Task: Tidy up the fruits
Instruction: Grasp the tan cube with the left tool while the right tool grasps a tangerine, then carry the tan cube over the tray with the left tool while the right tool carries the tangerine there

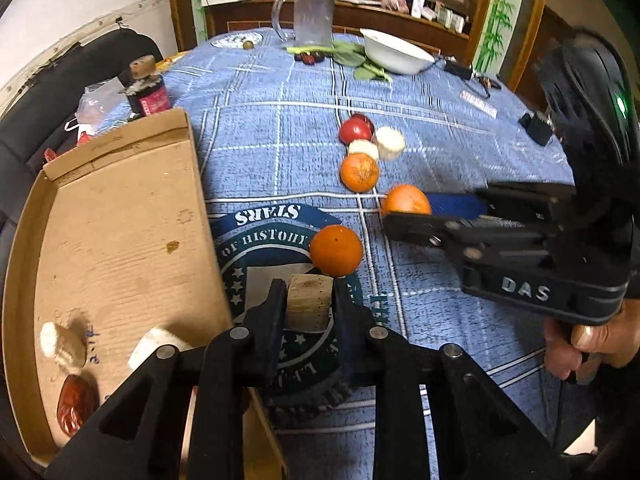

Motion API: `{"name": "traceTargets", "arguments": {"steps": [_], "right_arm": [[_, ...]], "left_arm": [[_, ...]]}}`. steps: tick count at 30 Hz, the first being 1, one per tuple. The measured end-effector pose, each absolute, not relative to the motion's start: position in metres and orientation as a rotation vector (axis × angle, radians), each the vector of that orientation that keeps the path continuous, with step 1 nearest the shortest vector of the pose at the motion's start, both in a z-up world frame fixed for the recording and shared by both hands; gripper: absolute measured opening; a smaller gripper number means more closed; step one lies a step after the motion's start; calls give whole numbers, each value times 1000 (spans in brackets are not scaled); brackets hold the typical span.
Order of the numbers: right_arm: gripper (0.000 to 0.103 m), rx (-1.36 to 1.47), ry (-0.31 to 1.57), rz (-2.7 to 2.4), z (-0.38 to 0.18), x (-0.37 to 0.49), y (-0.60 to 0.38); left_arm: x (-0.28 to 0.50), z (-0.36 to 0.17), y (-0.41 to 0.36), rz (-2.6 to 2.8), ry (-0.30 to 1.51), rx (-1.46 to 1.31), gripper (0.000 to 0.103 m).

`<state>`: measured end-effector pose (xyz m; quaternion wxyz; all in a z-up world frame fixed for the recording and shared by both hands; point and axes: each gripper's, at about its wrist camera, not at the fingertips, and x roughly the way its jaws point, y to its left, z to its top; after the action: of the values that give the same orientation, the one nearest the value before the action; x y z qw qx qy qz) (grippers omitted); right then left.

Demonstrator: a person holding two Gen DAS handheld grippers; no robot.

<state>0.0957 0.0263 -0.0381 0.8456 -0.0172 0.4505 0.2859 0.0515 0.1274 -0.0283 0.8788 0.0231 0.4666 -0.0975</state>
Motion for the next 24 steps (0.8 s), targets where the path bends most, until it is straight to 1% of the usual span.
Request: {"name": "traceTargets", "arguments": {"steps": [9, 24], "right_arm": [[32, -14, 907, 615, -13, 66, 12], [32, -64, 869, 670, 6, 42, 43]], "left_arm": [[33, -6, 130, -171, 917, 19, 20], [11, 0, 163, -64, 882, -19, 20]]}}
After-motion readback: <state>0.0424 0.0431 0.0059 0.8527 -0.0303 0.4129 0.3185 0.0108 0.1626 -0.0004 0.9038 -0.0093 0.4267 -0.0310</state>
